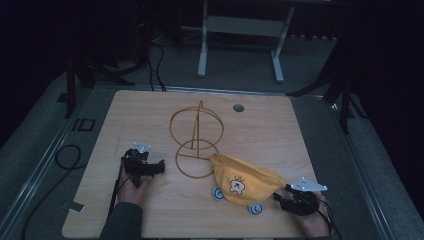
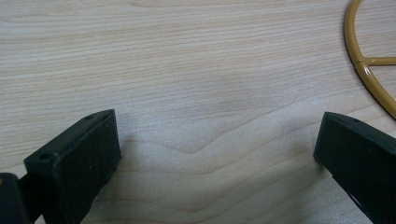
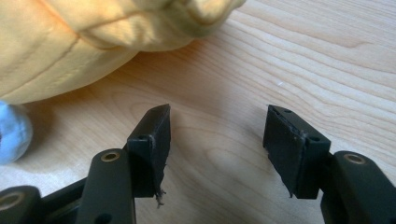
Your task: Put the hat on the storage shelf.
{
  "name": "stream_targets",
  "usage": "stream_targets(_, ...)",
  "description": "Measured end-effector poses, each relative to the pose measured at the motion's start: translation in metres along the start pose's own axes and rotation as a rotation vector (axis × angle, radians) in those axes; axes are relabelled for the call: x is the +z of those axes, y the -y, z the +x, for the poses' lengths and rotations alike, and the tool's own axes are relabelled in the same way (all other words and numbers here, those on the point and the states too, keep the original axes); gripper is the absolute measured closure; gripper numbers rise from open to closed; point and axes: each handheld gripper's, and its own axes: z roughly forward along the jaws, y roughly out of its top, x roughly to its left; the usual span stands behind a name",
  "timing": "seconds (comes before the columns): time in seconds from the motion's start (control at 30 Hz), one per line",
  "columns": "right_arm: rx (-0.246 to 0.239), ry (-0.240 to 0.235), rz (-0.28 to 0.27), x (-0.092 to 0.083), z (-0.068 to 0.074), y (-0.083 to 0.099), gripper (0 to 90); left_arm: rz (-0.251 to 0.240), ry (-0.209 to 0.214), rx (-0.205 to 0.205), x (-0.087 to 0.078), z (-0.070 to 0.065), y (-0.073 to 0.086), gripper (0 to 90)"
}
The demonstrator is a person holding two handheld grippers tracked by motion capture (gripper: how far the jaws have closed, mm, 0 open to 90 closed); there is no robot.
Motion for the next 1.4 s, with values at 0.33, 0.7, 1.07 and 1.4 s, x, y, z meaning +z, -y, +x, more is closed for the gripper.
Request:
stream_targets(0.33, -0.042, -0.069, 0.022, -0.005, 0.009, 0.000, 47.7, 0.000, 0.000, 0.000, 0.000, 0.000, 0.000, 0.4)
stream_targets(0.7, -0.061, -0.112, 0.021, -0.013, 0.018, 0.003, 48.6, 0.000, 0.000, 0.000, 0.000, 0.000, 0.000, 0.4)
stream_targets(1.07, -0.078, -0.164, 0.011, -0.018, 0.030, 0.002, 47.3, 0.000, 0.000, 0.000, 0.000, 0.000, 0.000, 0.4)
stream_targets(1.4, -0.091, -0.209, 0.006, -0.020, 0.039, 0.001, 46.7, 0.000, 0.000, 0.000, 0.000, 0.000, 0.000, 0.4)
